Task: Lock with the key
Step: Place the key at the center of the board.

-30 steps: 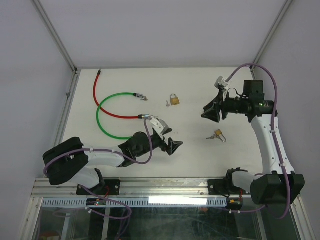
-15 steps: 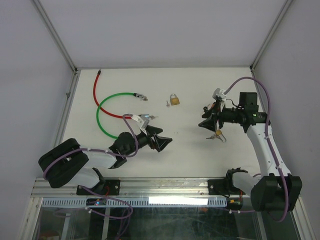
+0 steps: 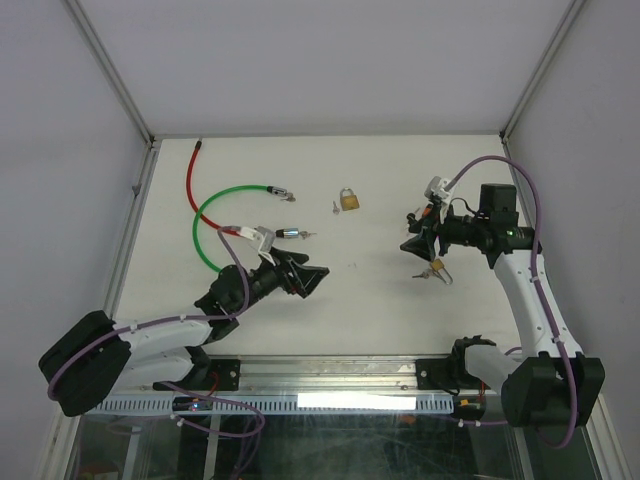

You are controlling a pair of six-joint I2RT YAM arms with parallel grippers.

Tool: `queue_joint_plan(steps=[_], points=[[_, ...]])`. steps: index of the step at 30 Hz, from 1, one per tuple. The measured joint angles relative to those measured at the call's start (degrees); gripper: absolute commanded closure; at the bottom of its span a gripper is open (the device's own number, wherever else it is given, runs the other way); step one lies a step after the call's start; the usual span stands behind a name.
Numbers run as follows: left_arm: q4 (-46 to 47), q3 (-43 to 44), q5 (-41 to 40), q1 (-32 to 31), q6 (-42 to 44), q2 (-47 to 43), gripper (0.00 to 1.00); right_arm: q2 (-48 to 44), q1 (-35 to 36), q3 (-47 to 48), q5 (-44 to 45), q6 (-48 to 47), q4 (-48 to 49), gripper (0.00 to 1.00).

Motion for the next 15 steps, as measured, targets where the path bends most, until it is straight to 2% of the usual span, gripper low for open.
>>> queue_joint_plan(steps=[5,10,15], points=[[-12.3,1.5,-7.0,0.5,-0.6,-4.6,0.12,0.0,0.0,-0.1,0.5,-0.2,0.0,0.43],[-21.3,3.5,-9.7,5.9,-3.4,-4.6,0.12,0.4,0.1,-0.1,0.9,-0.2,0.1,0.43],[-25.4,4.8,-8.7,12.7,-6.0,-2.9,0.02,1.0,0.1,-0.2,1.0,-0.2,0.2,0.43]])
